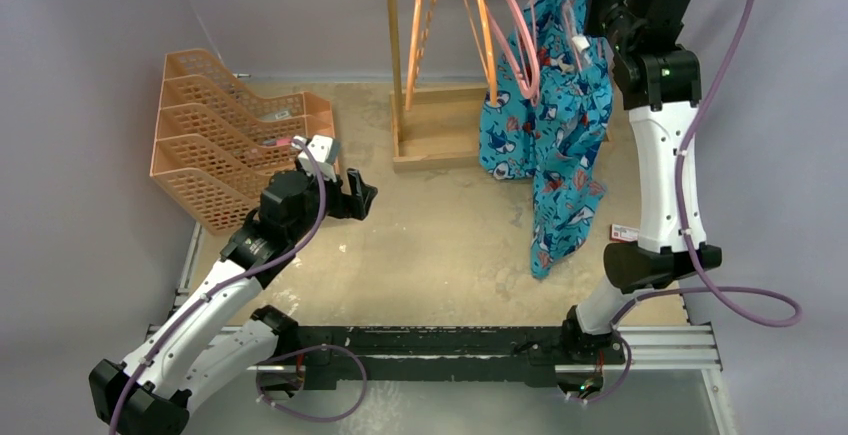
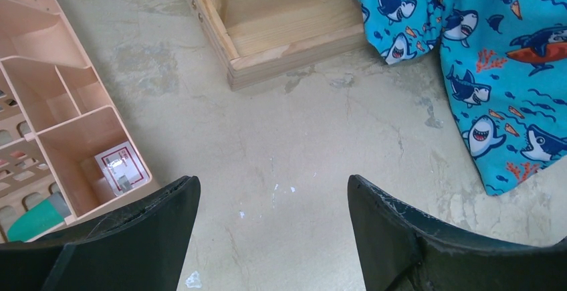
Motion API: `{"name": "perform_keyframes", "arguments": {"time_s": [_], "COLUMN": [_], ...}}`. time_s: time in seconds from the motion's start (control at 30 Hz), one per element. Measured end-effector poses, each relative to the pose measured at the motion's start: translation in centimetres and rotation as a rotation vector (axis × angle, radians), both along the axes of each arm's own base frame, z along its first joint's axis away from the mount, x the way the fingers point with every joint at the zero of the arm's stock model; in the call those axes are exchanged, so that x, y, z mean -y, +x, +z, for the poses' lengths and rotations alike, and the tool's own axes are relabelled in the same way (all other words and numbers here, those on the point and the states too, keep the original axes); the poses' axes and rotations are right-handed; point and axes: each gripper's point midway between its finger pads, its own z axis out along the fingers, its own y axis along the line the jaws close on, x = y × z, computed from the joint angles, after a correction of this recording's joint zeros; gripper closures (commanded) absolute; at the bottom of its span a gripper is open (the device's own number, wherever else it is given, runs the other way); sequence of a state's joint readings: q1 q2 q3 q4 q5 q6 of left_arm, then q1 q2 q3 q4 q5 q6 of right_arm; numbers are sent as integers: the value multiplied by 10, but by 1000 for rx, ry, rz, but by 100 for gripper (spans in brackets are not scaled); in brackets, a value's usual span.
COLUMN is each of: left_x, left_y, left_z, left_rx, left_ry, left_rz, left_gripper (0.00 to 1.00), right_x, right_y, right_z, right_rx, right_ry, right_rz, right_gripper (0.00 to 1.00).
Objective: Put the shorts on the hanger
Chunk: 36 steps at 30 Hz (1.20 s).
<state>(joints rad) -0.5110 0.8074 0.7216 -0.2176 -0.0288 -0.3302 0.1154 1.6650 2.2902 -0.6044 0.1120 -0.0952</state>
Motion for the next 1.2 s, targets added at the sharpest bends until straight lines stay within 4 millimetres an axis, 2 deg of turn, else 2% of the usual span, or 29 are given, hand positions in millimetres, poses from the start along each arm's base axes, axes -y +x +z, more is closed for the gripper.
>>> {"name": "perform_keyframes", "arguments": {"time_s": [0.3,0.47,0.9,1.2], "left_x": [3,5,11,12], "left_y": [-1,-2,-4,-5], "left_z": [-1,-2,-6,-6], "left_rx": [-7,-11,-29,-31], "left_ry": [-3,-7,-10,-13], "left_rz": [-17,-31,-59,-69], "left_gripper": [20,20,20,20], "right_x": [1,2,7,12], "right_y": [18,31,81,92], "right_z": [24,30,16,10], "right_rx": [135,180,192,193], "right_ry": [-35,-59,-98,-96], "right_rz": [1,-4,-23,-33], "right_gripper": [100,100,100,100]}}
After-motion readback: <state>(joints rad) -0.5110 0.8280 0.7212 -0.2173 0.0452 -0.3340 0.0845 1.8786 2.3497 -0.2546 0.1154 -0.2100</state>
